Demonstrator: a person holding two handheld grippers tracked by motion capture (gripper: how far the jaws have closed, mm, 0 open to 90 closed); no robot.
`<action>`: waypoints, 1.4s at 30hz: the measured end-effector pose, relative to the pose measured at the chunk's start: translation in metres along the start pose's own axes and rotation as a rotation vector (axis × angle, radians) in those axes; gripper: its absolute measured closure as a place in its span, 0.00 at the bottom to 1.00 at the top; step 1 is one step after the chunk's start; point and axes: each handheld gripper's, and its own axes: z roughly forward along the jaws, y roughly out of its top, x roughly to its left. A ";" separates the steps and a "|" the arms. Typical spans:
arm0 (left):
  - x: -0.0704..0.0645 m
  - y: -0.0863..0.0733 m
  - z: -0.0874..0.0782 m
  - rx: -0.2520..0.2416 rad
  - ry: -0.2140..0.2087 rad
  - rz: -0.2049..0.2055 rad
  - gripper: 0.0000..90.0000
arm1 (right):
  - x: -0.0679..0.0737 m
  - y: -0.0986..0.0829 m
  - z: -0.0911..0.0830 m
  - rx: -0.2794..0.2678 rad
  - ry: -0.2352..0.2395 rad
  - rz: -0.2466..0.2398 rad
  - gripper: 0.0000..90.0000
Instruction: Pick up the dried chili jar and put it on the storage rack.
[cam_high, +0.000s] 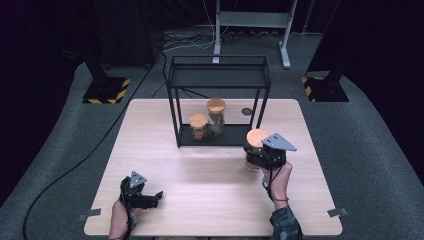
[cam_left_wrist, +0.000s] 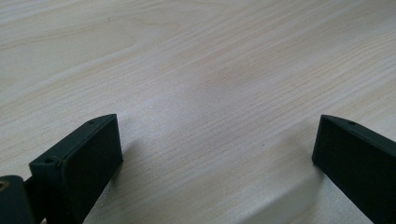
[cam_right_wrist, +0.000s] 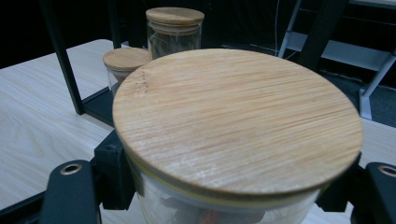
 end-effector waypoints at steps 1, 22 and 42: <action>0.000 0.000 0.000 0.001 0.000 0.001 0.01 | 0.000 0.000 0.001 0.001 0.001 0.000 0.28; 0.000 0.000 0.000 0.001 -0.002 0.002 0.01 | 0.003 0.010 0.015 0.002 0.007 -0.005 0.28; 0.000 0.000 0.000 0.001 -0.002 0.003 0.01 | 0.006 0.020 0.034 0.004 -0.001 -0.002 0.28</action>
